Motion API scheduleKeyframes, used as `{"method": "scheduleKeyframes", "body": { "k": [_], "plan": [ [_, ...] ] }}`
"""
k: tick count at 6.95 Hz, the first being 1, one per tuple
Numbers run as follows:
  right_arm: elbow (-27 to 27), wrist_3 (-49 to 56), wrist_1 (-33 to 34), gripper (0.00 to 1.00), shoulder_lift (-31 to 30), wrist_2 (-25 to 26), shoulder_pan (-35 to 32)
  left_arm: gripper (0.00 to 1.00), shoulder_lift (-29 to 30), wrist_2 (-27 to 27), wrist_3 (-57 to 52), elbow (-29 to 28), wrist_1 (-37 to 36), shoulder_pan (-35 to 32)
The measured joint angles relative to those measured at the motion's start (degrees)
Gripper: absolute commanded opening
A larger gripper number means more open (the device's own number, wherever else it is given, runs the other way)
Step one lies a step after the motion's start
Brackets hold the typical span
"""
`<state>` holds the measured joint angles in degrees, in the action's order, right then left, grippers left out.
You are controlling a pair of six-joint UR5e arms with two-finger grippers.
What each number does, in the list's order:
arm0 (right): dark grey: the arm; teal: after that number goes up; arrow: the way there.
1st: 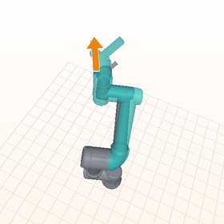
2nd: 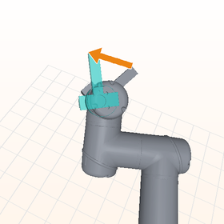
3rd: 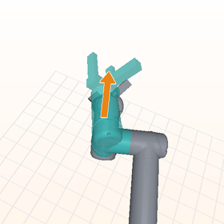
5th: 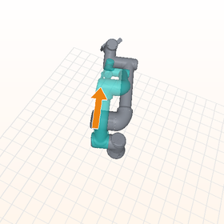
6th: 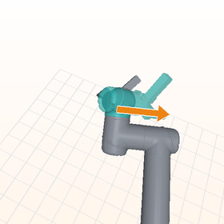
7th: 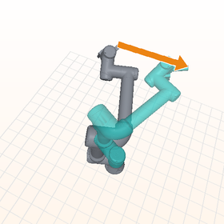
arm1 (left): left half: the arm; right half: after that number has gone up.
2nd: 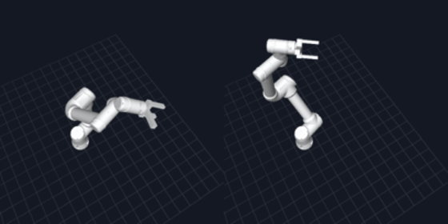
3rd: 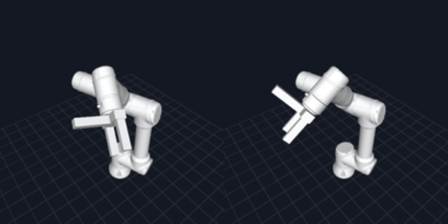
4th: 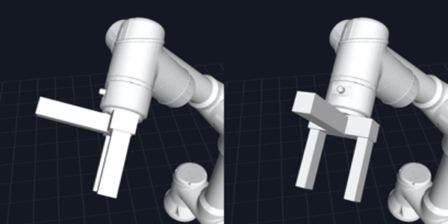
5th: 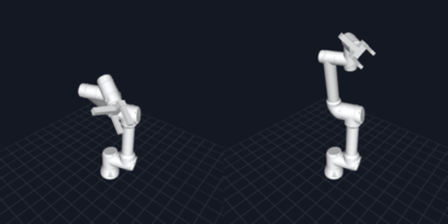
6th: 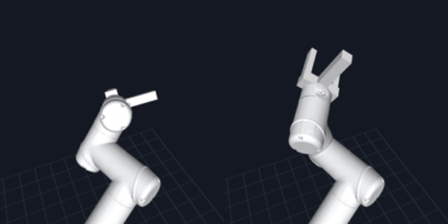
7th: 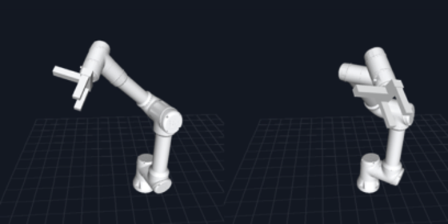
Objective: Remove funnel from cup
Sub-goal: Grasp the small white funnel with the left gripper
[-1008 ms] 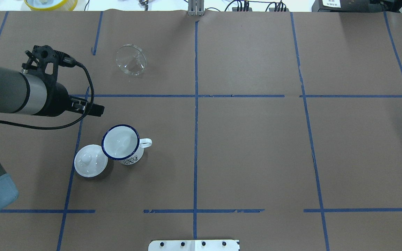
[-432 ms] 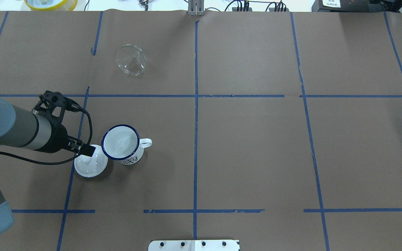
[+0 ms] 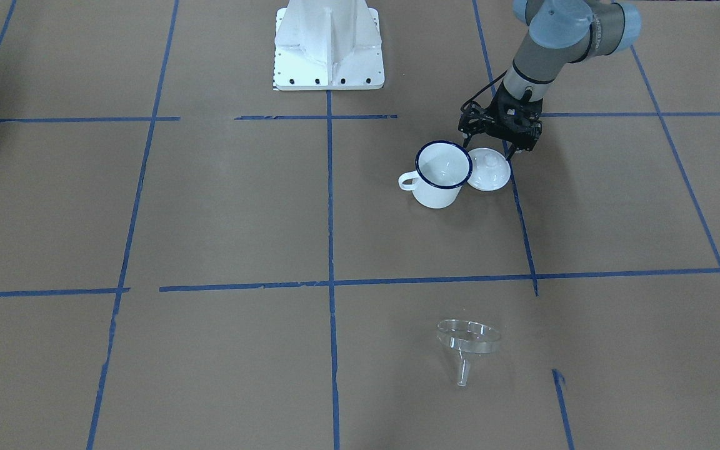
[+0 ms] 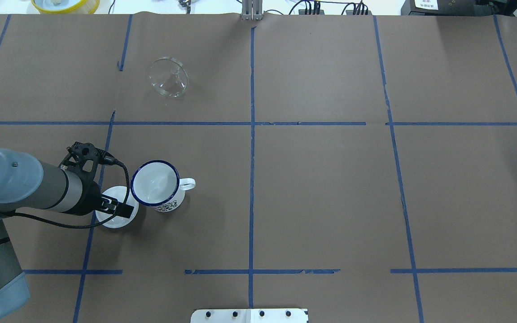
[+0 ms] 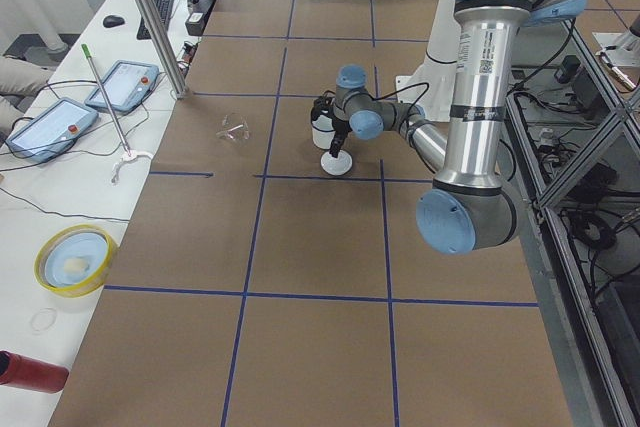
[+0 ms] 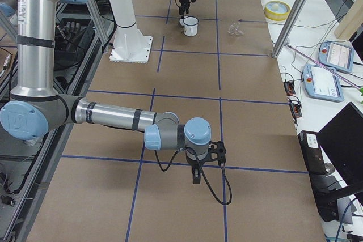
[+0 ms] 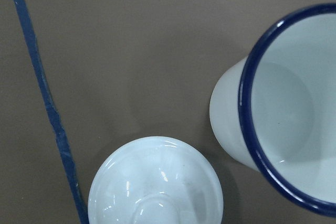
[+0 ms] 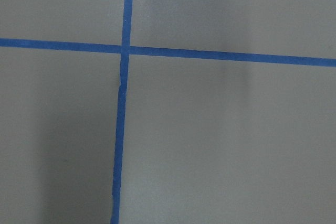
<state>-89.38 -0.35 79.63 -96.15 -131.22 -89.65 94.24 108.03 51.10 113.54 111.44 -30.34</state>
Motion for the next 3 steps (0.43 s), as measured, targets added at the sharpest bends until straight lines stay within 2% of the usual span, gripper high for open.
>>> {"method": "scheduleKeyframes", "body": {
  "k": [3],
  "plan": [
    [0.0,0.0,0.0,1.0,0.0,0.0,0.0,0.76,-0.2,0.0,-1.6,-0.9,0.6,0.0]
  ]
}}
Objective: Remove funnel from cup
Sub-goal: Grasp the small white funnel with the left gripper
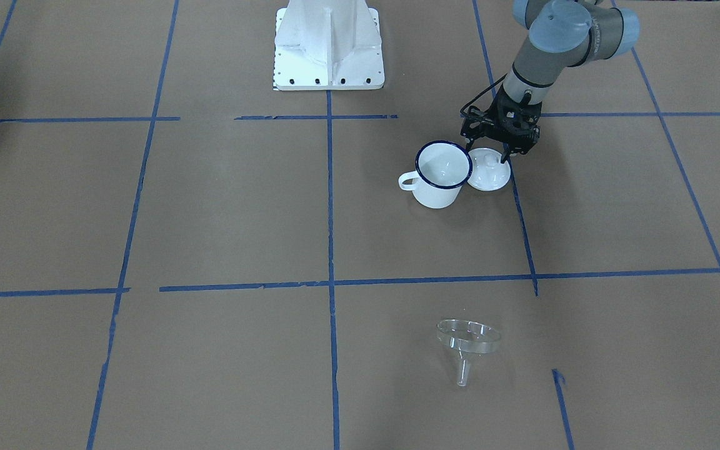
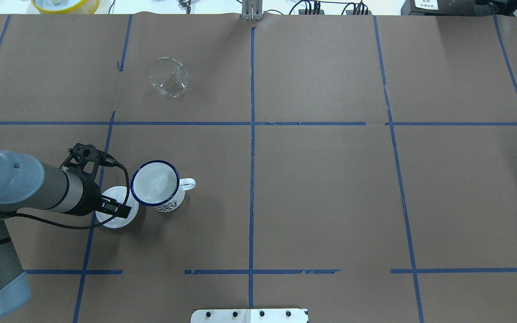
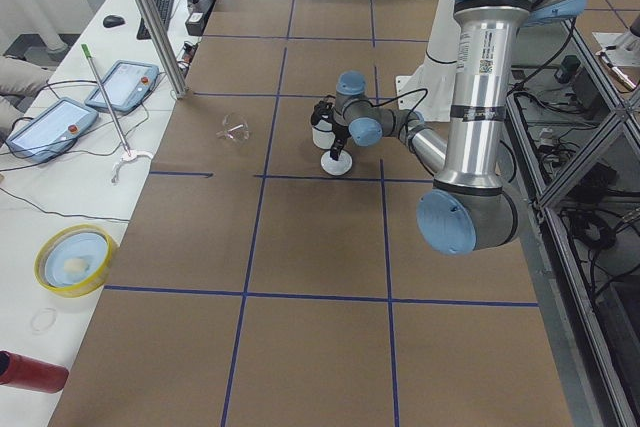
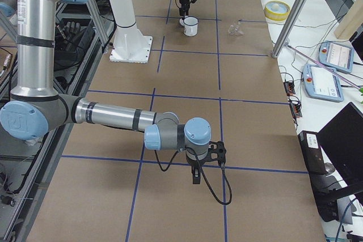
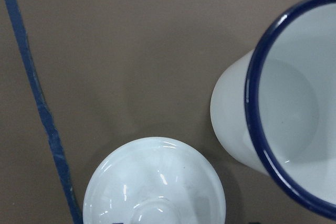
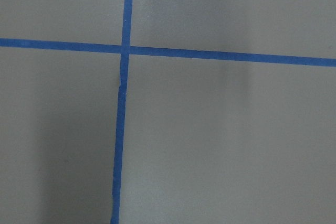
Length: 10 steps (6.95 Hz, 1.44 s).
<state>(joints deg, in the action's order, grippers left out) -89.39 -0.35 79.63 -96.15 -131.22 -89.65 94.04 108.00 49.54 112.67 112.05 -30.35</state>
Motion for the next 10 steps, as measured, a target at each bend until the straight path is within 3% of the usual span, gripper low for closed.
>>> {"method": "scheduleKeyframes", "body": {
  "k": [2,4,6,10],
  "plan": [
    [0.0,0.0,0.0,1.0,0.0,0.0,0.0,0.73,0.0,-0.1,-0.5,-0.8,-0.1,-0.1],
    [0.0,0.0,0.0,1.0,0.0,0.0,0.0,0.62,0.2,-0.1,-0.6,-1.8,-0.1,-0.1],
    [0.0,0.0,0.0,1.0,0.0,0.0,0.0,0.0,0.3,-0.1,-0.6,-1.9,-0.1,-0.1],
    [0.0,0.0,0.0,1.0,0.0,0.0,0.0,0.0,0.0,0.0,-0.8,-0.7,-0.4,-1.3]
  ]
}}
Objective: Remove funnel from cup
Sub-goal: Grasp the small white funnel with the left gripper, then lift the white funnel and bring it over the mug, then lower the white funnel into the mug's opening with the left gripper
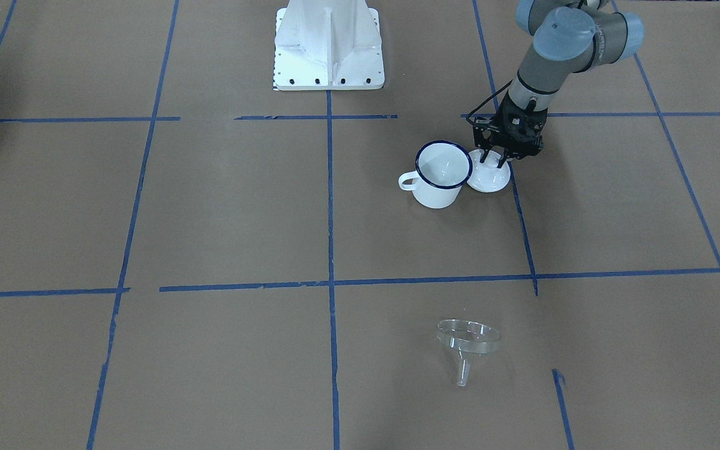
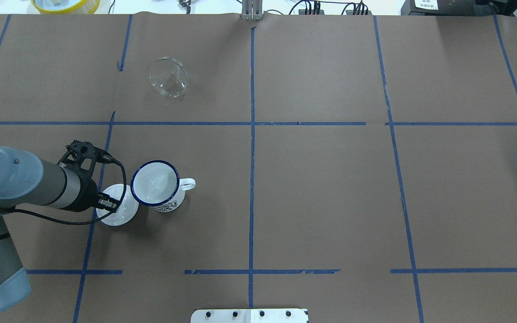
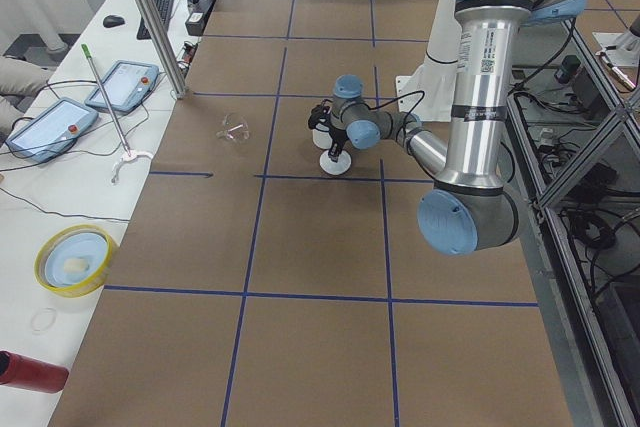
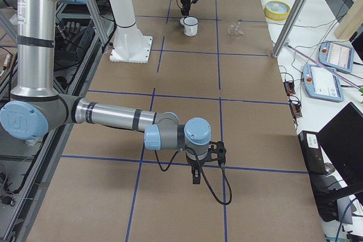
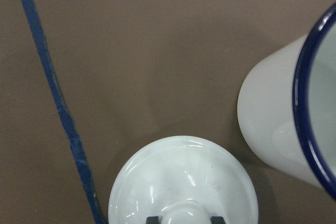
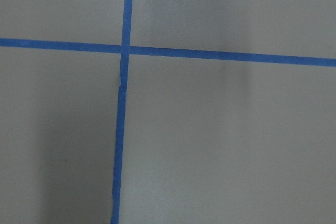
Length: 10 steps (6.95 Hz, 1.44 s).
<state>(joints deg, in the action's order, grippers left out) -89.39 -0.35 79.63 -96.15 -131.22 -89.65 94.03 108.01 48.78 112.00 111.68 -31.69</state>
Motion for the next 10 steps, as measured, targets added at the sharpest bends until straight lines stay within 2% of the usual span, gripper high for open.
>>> {"method": "scheduleKeyframes", "body": {
  "k": [2,4,5,7,8,10],
  "plan": [
    [0.0,0.0,0.0,1.0,0.0,0.0,0.0,0.0,-0.7,0.1,-0.1,3.2,-0.8,-4.0],
    [0.0,0.0,0.0,1.0,0.0,0.0,0.0,0.0,-0.7,0.3,0.0,9.7,-7.3,-8.7],
    [0.0,0.0,0.0,1.0,0.0,0.0,0.0,0.0,1.9,0.4,0.3,12.3,-13.3,-9.3],
    [0.0,0.0,0.0,1.0,0.0,0.0,0.0,0.0,13.1,0.6,2.6,11.8,-26.9,-9.1],
    [0.0,0.0,0.0,1.0,0.0,0.0,0.0,0.0,17.6,0.7,5.4,10.2,-30.5,-8.1],
    [0.0,0.0,0.0,1.0,0.0,0.0,0.0,0.0,21.4,0.7,10.7,7.0,-32.0,-4.3]
  ]
}}
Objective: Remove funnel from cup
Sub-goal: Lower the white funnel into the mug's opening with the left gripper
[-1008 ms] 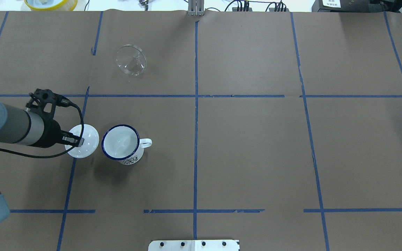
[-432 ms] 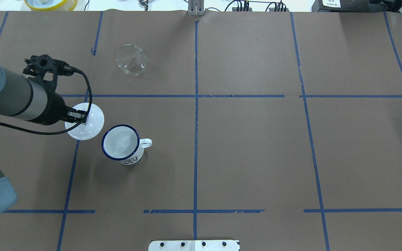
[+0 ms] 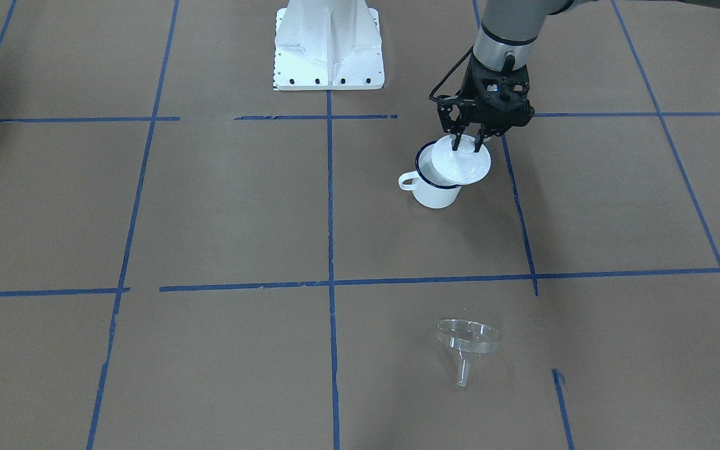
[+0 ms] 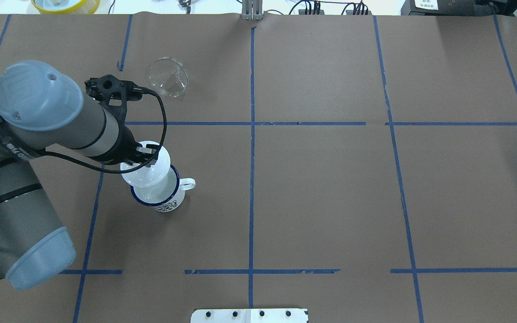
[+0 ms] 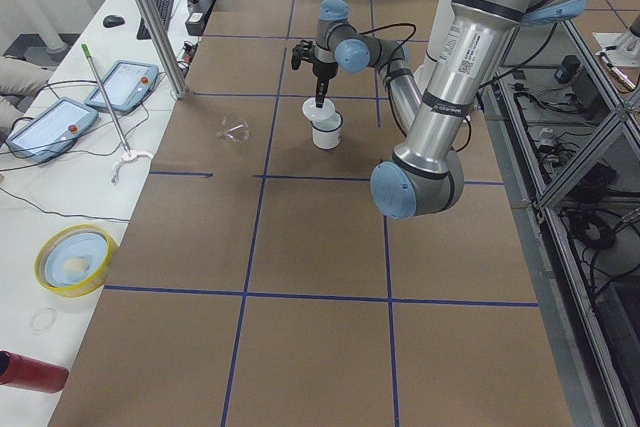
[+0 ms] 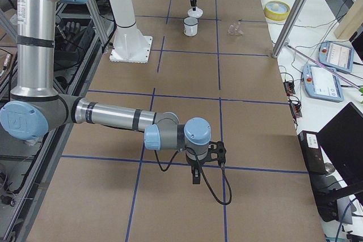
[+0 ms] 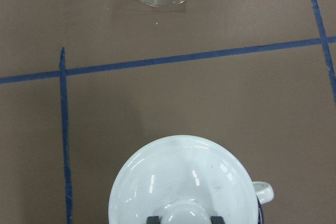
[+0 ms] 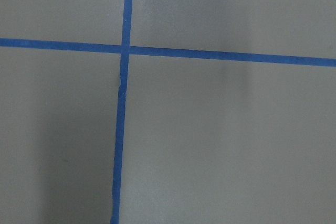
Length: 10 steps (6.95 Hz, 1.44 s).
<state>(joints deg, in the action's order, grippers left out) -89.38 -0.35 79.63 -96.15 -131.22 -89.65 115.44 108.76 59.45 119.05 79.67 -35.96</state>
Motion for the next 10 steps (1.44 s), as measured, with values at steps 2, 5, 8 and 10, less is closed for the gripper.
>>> {"method": "scheduleKeyframes", "body": {
  "k": [2,5,8,10],
  "plan": [
    [0.0,0.0,0.0,1.0,0.0,0.0,0.0,0.0,0.8,0.0,1.4,-1.5,0.0,1.7],
    [0.0,0.0,0.0,1.0,0.0,0.0,0.0,0.0,0.6,-0.1,1.3,-1.7,0.0,2.0],
    [0.0,0.0,0.0,1.0,0.0,0.0,0.0,0.0,0.3,-0.1,0.8,-1.8,0.1,2.3],
    [0.0,0.0,0.0,1.0,0.0,0.0,0.0,0.0,0.0,-0.1,0.7,-1.9,0.1,2.6]
  ]
}}
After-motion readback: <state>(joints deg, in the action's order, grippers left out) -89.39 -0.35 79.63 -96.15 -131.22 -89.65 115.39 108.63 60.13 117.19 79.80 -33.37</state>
